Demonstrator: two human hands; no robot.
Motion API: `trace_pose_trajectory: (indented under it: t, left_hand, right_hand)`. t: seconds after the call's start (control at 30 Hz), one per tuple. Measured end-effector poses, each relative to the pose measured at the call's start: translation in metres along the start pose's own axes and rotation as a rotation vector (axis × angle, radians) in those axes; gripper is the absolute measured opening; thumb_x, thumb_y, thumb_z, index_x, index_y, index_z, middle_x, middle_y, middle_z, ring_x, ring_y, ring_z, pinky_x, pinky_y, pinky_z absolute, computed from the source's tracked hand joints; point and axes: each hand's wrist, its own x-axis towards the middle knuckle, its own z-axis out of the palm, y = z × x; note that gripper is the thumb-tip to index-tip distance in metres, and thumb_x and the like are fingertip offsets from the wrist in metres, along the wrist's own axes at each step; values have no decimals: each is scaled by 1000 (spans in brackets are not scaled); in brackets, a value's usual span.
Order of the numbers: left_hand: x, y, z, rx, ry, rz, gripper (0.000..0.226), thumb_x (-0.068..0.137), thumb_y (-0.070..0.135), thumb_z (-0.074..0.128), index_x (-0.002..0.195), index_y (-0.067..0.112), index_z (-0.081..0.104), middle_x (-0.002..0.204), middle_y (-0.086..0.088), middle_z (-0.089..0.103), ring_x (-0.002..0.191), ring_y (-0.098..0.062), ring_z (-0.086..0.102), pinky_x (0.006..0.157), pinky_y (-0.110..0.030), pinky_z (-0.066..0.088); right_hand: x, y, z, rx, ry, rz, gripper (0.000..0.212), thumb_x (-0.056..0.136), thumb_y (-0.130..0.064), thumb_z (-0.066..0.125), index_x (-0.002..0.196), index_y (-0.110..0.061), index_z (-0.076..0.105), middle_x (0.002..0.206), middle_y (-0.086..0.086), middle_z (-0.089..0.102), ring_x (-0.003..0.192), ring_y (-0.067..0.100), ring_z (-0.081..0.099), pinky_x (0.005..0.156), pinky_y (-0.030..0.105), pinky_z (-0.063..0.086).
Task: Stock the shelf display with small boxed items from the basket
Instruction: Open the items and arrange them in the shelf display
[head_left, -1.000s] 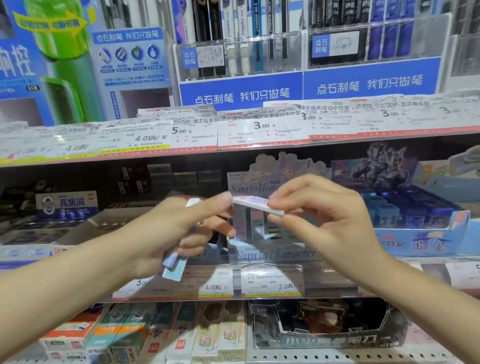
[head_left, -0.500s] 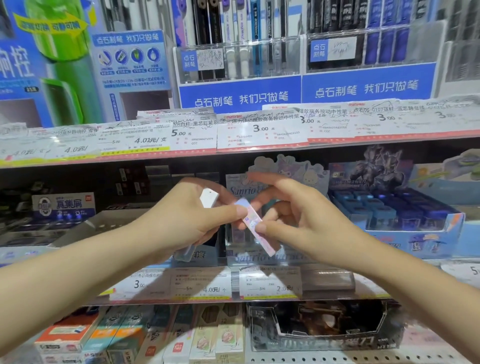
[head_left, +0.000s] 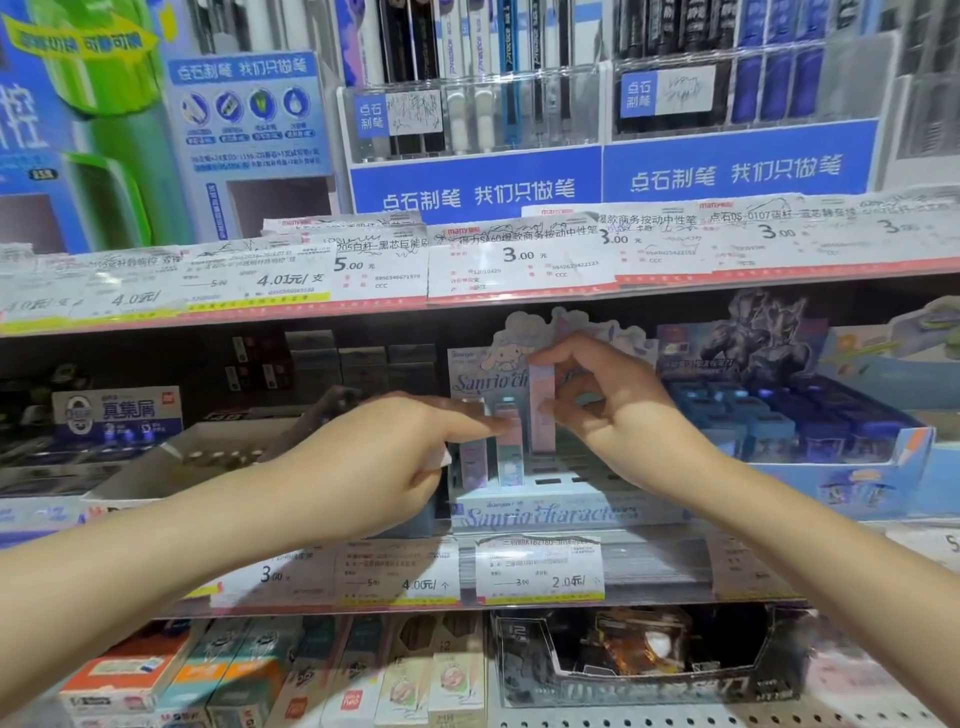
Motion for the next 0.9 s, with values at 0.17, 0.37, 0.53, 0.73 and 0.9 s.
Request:
trace_pose_trajectory:
  t: [0.17, 0.37, 0.53, 0.73, 0.9]
  left_hand:
    - [1, -5, 1, -14, 12, -25, 64, 82, 0, 42, 132, 39, 47, 39, 22, 49, 42, -9, 40, 45, -16, 28]
    - [3, -11, 2, -49, 35, -15, 63, 83, -1, 43, 129, 41, 49, 34, 4, 42, 42, -14, 37, 41, -12, 30]
    - [4, -13, 1, -41, 45, 4, 64, 85, -1, 43, 130, 45, 46, 35, -1, 35, 41, -15, 32, 38, -13, 27]
    - [4, -16, 4, -46, 41, 12, 64, 85, 1, 42, 131, 45, 45, 37, -1, 35, 42, -15, 30, 40, -18, 24]
    - [4, -15, 5, -94, 85, -6, 64, 86, 1, 42, 133, 44, 40, 37, -1, 34, 38, -14, 31, 40, -16, 22]
  right_hand:
    - [-2, 2, 1, 21, -22, 8, 35, 82, -8, 65, 97, -38, 54, 84, -12, 54, 79, 6, 54, 73, 16, 45]
    - [2, 6, -2, 48, -14, 71, 38, 80, -9, 66, 86, -44, 52, 79, -12, 52, 75, 4, 52, 74, 8, 39]
    - [4, 6, 2, -6, -93, 97, 36, 79, -8, 68, 84, -41, 56, 82, -14, 56, 73, -14, 51, 70, -3, 35]
    - [-1, 7, -1, -71, -36, 54, 29, 79, 8, 53, 88, -13, 71, 109, -1, 53, 105, 11, 49, 83, -4, 29]
    - [-1, 4, -6, -37, -125, 106, 44, 80, 16, 41, 90, -14, 72, 107, 0, 52, 107, 14, 50, 81, -5, 28]
